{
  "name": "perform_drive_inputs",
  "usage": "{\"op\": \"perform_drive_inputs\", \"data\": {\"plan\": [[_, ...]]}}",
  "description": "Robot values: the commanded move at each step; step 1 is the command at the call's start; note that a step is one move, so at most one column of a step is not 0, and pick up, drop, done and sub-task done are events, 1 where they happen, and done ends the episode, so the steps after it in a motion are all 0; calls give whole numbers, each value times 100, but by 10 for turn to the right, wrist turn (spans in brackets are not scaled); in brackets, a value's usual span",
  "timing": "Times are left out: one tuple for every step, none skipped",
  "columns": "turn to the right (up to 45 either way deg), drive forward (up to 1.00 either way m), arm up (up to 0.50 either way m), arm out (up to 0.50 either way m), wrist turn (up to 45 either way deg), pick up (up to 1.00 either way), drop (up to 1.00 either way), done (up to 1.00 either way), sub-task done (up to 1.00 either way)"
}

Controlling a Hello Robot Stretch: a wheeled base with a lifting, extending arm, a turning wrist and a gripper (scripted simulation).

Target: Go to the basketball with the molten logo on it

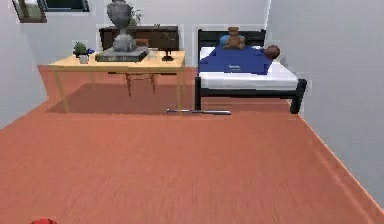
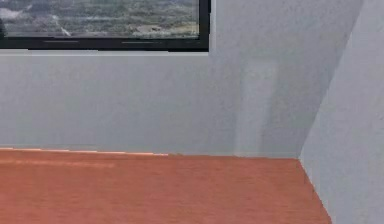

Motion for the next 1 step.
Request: {"op": "perform_drive_inputs", "data": {"plan": [[-240, 0, 0, 0, 0, 0, 0, 0, 0]]}}
